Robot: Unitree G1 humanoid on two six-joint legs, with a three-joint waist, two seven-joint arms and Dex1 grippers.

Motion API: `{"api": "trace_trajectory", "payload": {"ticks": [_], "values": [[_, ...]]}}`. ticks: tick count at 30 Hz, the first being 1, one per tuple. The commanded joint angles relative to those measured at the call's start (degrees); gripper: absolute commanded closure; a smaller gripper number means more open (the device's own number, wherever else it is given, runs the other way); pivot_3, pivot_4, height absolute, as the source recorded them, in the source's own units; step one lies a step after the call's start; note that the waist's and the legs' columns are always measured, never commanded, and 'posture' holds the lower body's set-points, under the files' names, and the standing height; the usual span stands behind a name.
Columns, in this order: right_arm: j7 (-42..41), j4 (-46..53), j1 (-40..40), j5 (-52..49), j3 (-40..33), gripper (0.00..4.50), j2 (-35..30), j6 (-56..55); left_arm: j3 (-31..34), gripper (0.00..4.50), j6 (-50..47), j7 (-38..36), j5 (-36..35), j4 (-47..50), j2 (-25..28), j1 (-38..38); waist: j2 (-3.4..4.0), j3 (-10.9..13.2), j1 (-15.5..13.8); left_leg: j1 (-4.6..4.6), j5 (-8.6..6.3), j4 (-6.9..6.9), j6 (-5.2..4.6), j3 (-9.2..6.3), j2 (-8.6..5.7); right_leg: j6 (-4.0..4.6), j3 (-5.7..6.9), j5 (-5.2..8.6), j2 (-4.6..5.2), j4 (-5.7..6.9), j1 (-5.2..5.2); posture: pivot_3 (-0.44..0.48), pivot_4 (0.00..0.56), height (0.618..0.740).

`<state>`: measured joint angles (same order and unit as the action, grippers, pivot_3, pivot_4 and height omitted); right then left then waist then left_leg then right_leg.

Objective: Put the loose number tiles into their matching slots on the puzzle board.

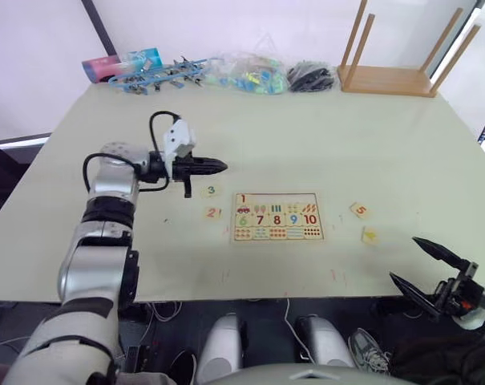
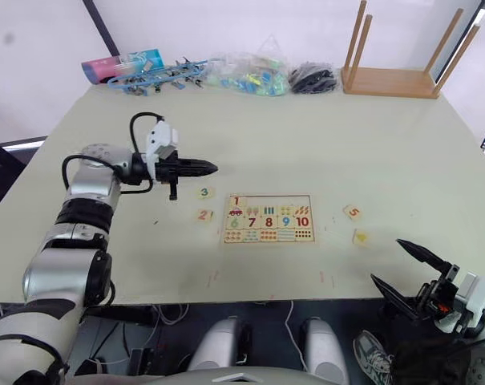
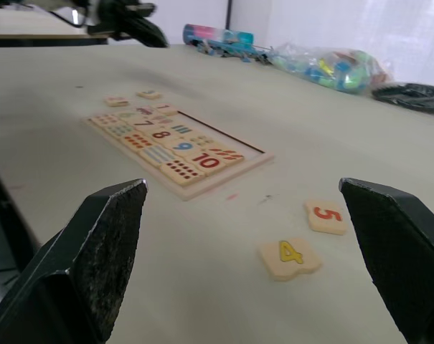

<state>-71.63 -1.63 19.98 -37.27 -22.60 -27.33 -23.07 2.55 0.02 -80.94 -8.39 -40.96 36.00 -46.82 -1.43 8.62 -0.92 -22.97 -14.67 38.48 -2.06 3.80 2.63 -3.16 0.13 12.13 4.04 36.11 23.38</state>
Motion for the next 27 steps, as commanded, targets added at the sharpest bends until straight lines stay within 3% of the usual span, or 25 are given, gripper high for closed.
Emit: {"api": "trace_trajectory", "payload": {"ticks": [1, 6, 9, 10, 12, 13, 17, 18, 27], "values": [[0.3, -1.3, 0.5, 0.3, -2.4, 0.00, -0.9, -1.1, 3.7, 4.48, -6.0, 2.8, -4.7, 9.8, 2.0, 4.2, 0.00, 0.0, 0.0, 0.01, 0.00, 0.02, 0.00, 0.00, 0.00, 0.00, 0.00, 0.00, 0.00, 0.01, -0.02, 0.000, 0.150, 0.740], [2.9, -4.9, 0.6, 2.4, -3.6, 0.00, -1.0, -1.3, 9.8, 4.48, -10.0, 7.9, -9.2, 20.7, 3.3, 15.2, 0.02, 0.0, 0.2, 0.08, 0.00, 0.01, 0.00, -0.01, 0.00, 0.01, -0.04, 0.01, -0.02, 0.05, -0.05, 0.000, 0.150, 0.740], [3.4, -7.3, 0.0, 2.8, -4.0, 0.00, -1.6, -1.5, 13.0, 3.29, -12.6, 12.1, -11.7, 28.5, 3.2, 22.4, 0.03, 0.0, 0.6, 0.18, 0.00, -0.03, 0.00, 0.13, 0.04, 0.02, -0.14, 0.01, -0.02, 0.07, -0.03, 0.000, 0.150, 0.740], [3.5, -7.9, -0.3, 3.2, -3.9, 0.00, -1.6, -1.8, 14.7, 3.12, -13.1, 13.5, -12.6, 31.2, 3.2, 25.8, 0.03, 0.0, 0.7, 0.19, 0.00, -0.03, 0.00, 0.14, 0.06, 0.02, -0.14, 0.01, -0.01, 0.07, -0.03, 0.000, 0.150, 0.740], [3.9, -8.8, -0.8, 3.8, -3.8, 0.00, -1.8, -1.8, 17.1, 2.14, -14.0, 15.8, -14.0, 35.5, 3.2, 31.5, 0.02, 0.0, 0.7, 0.29, 0.00, -0.01, 0.00, 0.14, 0.09, 0.01, -0.22, 0.01, 0.02, 0.12, -0.04, 0.000, 0.150, 0.740], [4.1, -9.2, -1.1, 4.0, -3.8, 0.00, -2.0, -1.6, 18.0, 2.05, -14.3, 16.5, -14.8, 37.2, 3.1, 33.7, 0.02, 0.0, 0.6, 0.32, 0.00, -0.01, 0.00, 0.13, 0.11, 0.01, -0.24, 0.01, 0.02, 0.13, -0.04, 0.000, 0.150, 0.740], [4.9, -9.6, -2.2, 4.4, -3.6, 0.00, -2.3, -0.7, 21.0, 0.27, -14.2, 18.9, -16.3, 41.5, 3.3, 41.2, 0.04, -0.1, 0.5, 0.36, 0.00, -0.03, 0.01, 0.13, 0.35, 0.01, -0.30, 0.01, 0.01, 0.15, -0.02, 0.000, 0.150, 0.740], [5.1, -9.6, -2.5, 4.4, -3.5, 0.00, -2.5, -0.4, 21.8, 0.05, -14.0, 19.2, -16.7, 42.4, 3.3, 43.3, 0.04, -0.1, 0.4, 0.37, 0.00, -0.03, 0.01, 0.16, 0.37, 0.01, -0.30, 0.01, 0.01, 0.15, -0.02, 0.000, 0.150, 0.740], [4.3, -9.8, -4.3, 4.4, -3.2, 0.00, -4.3, 2.5, 24.9, 0.05, -11.0, 21.8, -18.5, 46.4, 1.7, 54.9, 0.06, -0.1, 0.1, 0.38, -0.01, -0.05, 0.02, 0.22, 0.45, 0.02, -0.30, 0.02, 0.02, 0.11, 0.07, 0.000, 0.150, 0.740]]}}
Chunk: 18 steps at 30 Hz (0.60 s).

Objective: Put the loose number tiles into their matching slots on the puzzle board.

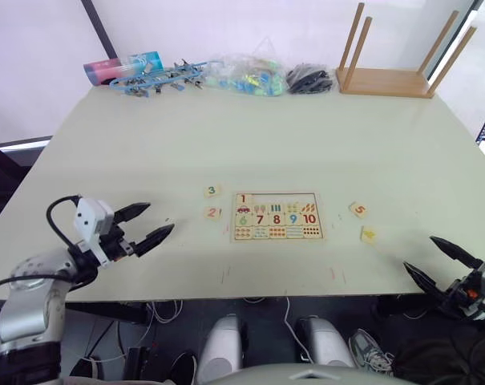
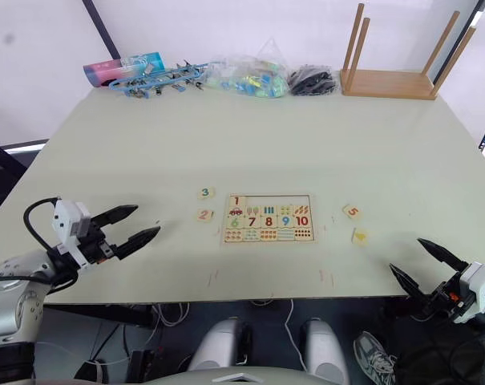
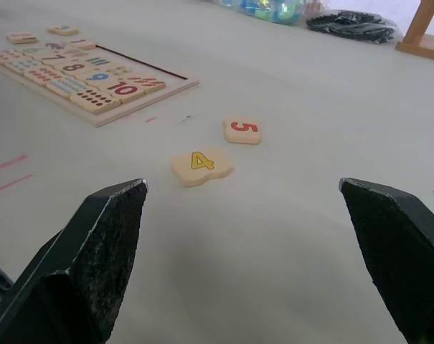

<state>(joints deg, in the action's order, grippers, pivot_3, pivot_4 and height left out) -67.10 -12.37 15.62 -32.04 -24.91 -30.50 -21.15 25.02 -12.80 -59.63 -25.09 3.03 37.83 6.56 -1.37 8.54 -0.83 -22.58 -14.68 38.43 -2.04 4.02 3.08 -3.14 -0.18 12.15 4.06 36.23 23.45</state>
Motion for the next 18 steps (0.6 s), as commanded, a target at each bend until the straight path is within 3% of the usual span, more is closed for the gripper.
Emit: {"api": "trace_trajectory", "payload": {"ticks": [1, 18], "values": [[-0.2, 1.2, 0.2, -0.8, -0.9, 0.00, -1.1, 0.7, 2.5, 0.05, 2.3, 0.3, -1.8, 2.5, -0.2, 2.5, 0.00, 0.0, 0.0, 0.00, 0.00, -0.01, 0.00, 0.00, 0.00, 0.00, 0.00, 0.00, 0.00, -0.01, 0.01, 0.000, 0.150, 0.740], [2.4, 9.0, 2.3, -0.9, -0.9, 0.00, -1.9, 5.8, 1.8, 0.05, 7.4, 0.0, -2.2, -0.3, 0.1, 6.1, 0.04, 0.0, 0.0, -0.09, -0.01, -0.07, 0.01, 0.03, 0.06, -0.01, -0.01, 0.01, 0.00, -0.08, 0.16, 0.000, 0.150, 0.740]]}}
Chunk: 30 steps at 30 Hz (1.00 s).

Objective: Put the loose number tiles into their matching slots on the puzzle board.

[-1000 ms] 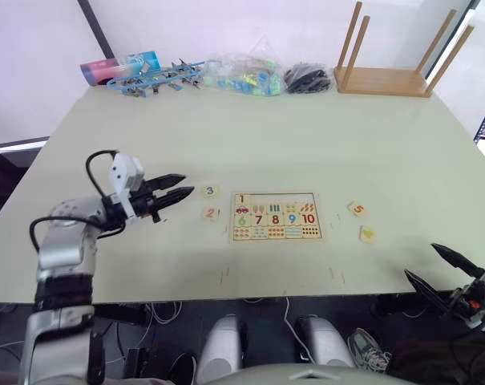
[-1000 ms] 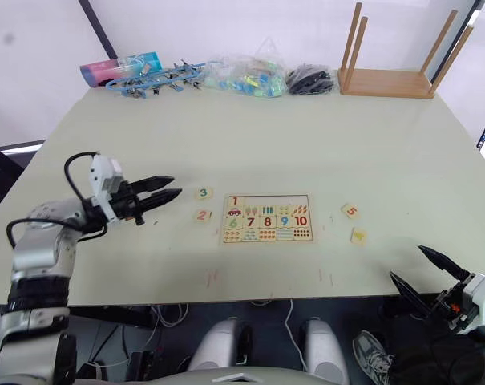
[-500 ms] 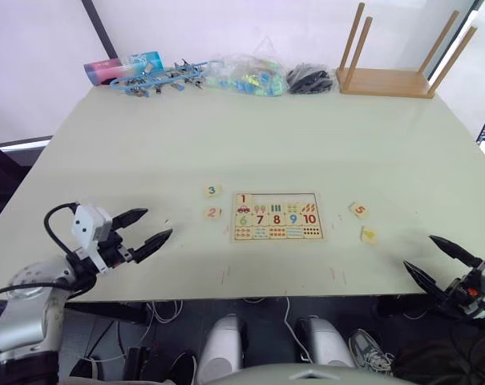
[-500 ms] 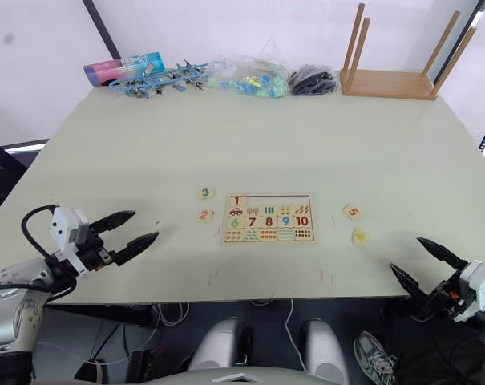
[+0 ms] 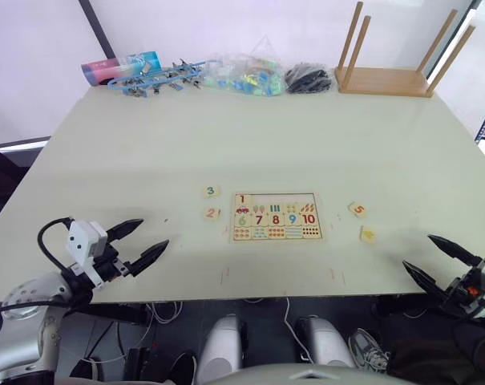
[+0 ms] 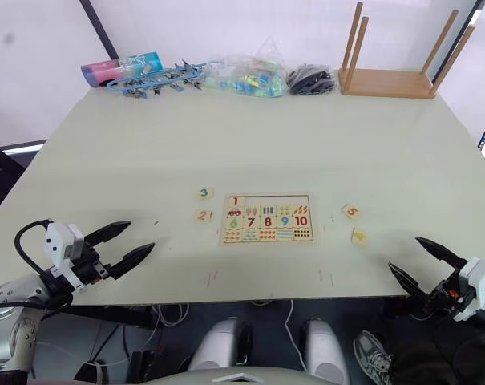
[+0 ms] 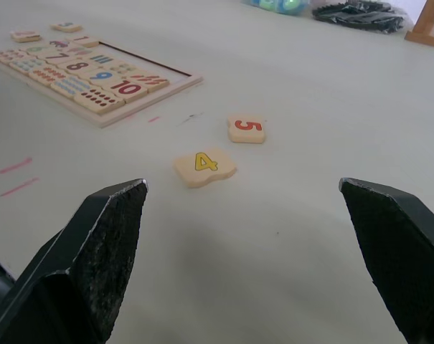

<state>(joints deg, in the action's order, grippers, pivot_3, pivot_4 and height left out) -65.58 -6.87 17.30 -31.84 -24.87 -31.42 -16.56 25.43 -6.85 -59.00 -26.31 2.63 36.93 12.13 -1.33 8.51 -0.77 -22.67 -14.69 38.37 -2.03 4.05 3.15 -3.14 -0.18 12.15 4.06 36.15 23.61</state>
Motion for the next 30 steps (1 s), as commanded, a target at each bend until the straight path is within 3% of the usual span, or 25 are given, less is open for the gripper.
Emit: {"api": "trace_trajectory", "payload": {"ticks": [1, 30], "values": [[0.9, 4.1, 0.8, -1.3, -0.9, 0.00, -1.0, 1.6, 1.5, 0.05, 1.6, -0.8, -0.9, 0.0, 1.0, 0.7, 0.00, 0.0, 0.0, -0.01, 0.00, 0.00, 0.00, 0.00, 0.00, 0.00, 0.00, 0.00, 0.00, -0.02, 0.00, 0.000, 0.150, 0.740], [3.2, 10.5, 3.6, -1.6, -0.9, 0.00, -0.1, 4.9, -0.6, 0.05, 5.1, -6.2, -0.5, -6.2, 4.2, -3.4, 0.01, 0.0, 0.0, -0.11, -0.13, -0.12, 0.20, -0.02, 0.03, -0.04, 0.08, 0.02, 0.04, -0.21, 0.07, 0.000, 0.150, 0.740]]}}
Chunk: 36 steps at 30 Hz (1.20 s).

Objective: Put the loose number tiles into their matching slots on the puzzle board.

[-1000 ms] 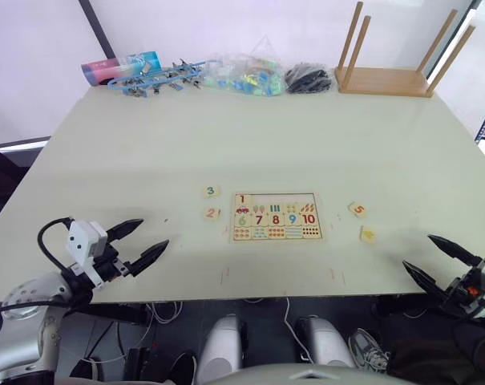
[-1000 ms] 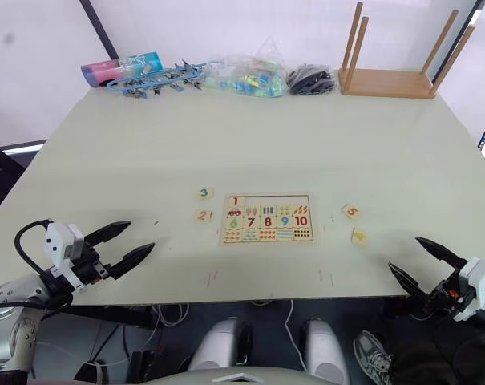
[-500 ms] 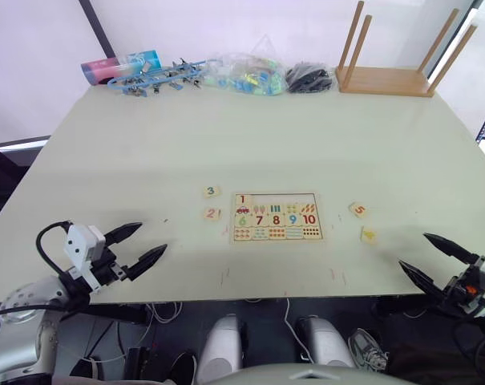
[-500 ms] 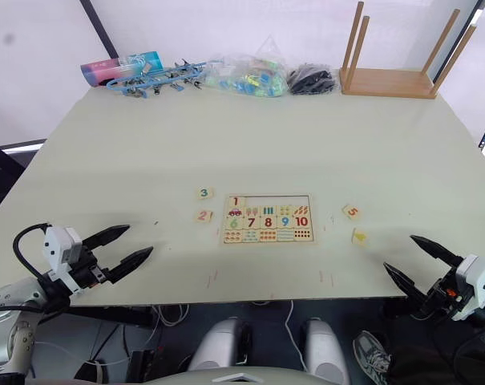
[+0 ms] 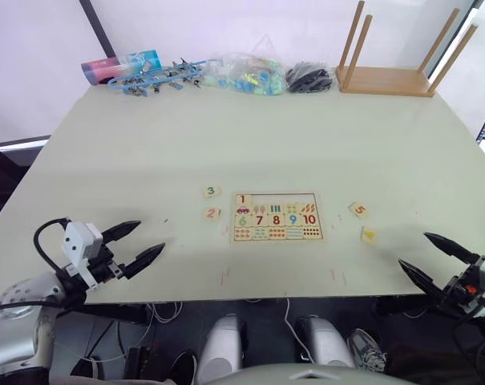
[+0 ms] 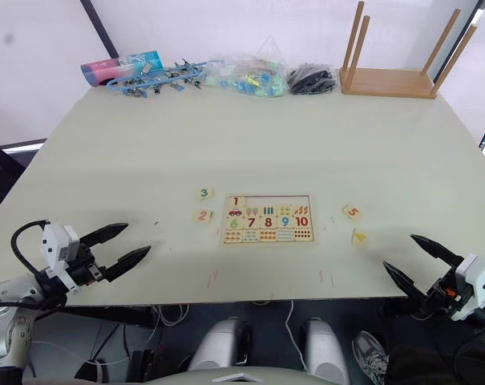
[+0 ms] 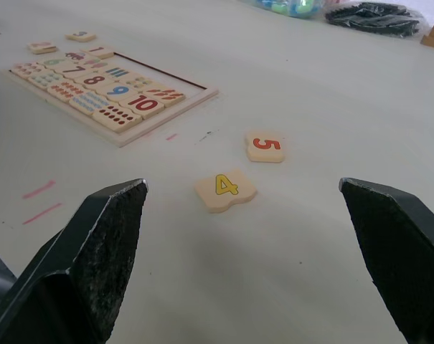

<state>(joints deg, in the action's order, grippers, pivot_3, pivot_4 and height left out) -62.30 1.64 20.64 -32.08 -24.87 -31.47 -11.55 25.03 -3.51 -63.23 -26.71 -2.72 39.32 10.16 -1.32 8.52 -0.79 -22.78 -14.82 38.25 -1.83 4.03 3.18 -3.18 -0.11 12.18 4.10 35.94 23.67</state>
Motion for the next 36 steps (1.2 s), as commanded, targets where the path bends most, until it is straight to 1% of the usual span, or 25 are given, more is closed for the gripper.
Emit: {"api": "trace_trajectory", "payload": {"ticks": [1, 6, 9, 14, 18, 21, 30, 36], "values": [[-0.3, 2.3, 0.4, -1.5, -0.9, 0.00, -0.1, -0.1, -0.9, 0.05, 2.4, -3.0, 0.2, -1.9, 2.4, -2.4, 0.00, 0.0, 0.0, 0.00, 0.00, 0.00, 0.00, 0.00, 0.00, 0.00, 0.01, 0.00, 0.00, 0.00, 0.00, 0.000, 0.150, 0.740], [-1.5, 3.2, 1.1, -2.5, -0.8, 0.00, 0.2, -0.2, -4.4, 0.05, 5.0, -8.0, 1.3, -7.7, 4.5, -8.5, 0.01, 0.0, 0.0, -0.02, 0.00, -0.01, 0.00, 0.00, 0.00, 0.02, 0.05, -0.01, 0.00, -0.01, 0.00, 0.000, 0.150, 0.740], [-2.6, 3.4, 1.7, -3.2, -0.9, 0.00, 0.3, -0.7, -7.1, 0.05, 6.2, -11.2, 2.0, -11.4, 5.3, -13.5, 0.01, 0.0, -0.1, -0.04, 0.01, -0.01, -0.01, 0.01, -0.01, 0.03, 0.09, -0.02, 0.00, -0.02, 0.00, 0.000, 0.150, 0.740], [-8.9, 3.3, 3.4, -6.2, -1.9, 0.00, -0.8, -1.2, -13.2, 0.05, 8.6, -18.8, 4.6, -19.4, 6.7, -23.6, 0.01, 0.0, 0.0, -0.07, 0.12, -0.02, -0.20, 0.07, -0.02, 0.04, 0.13, -0.03, -0.03, -0.04, -0.01, 0.000, 0.150, 0.740], [-13.5, 2.5, 3.4, -7.7, -2.0, 0.00, -2.0, -1.2, -17.6, 0.05, 11.0, -24.4, 6.8, -26.0, 6.6, -31.6, 0.00, 0.0, 0.0, -0.10, 0.12, -0.01, -0.21, 0.14, -0.07, 0.04, 0.13, -0.03, -0.04, -0.05, -0.04, 0.000, 0.150, 0.740], [-15.3, 2.9, 2.8, -8.9, -1.5, 0.00, -2.0, -0.2, -20.9, 0.05, 11.7, -28.6, 7.6, -29.4, 6.0, -37.0, -0.02, 0.0, 0.0, -0.11, 0.12, 0.02, -0.21, 0.17, -0.12, 0.04, 0.17, -0.03, -0.07, -0.04, -0.09, 0.000, 0.150, 0.740], [-17.3, 3.5, 2.7, -9.1, -0.3, 0.00, -0.1, -1.2, -35.3, 0.05, 18.3, -29.3, 7.2, -39.7, 6.2, -50.1, -0.05, 0.0, 0.0, -0.18, 0.13, 0.03, -0.22, 0.14, -0.30, 0.05, 0.19, -0.03, -0.08, -0.05, -0.09, 0.000, 0.150, 0.740], [-18.6, 2.1, 2.3, -8.7, -0.2, 0.00, 0.7, -2.5, -46.4, 0.05, 26.4, -29.3, 8.5, -47.8, 6.8, -57.0, -0.09, 0.0, 0.0, -0.22, 0.13, 0.06, -0.23, 0.10, -0.37, 0.04, 0.18, -0.03, -0.07, -0.05, -0.09, 0.000, 0.150, 0.740]]}}
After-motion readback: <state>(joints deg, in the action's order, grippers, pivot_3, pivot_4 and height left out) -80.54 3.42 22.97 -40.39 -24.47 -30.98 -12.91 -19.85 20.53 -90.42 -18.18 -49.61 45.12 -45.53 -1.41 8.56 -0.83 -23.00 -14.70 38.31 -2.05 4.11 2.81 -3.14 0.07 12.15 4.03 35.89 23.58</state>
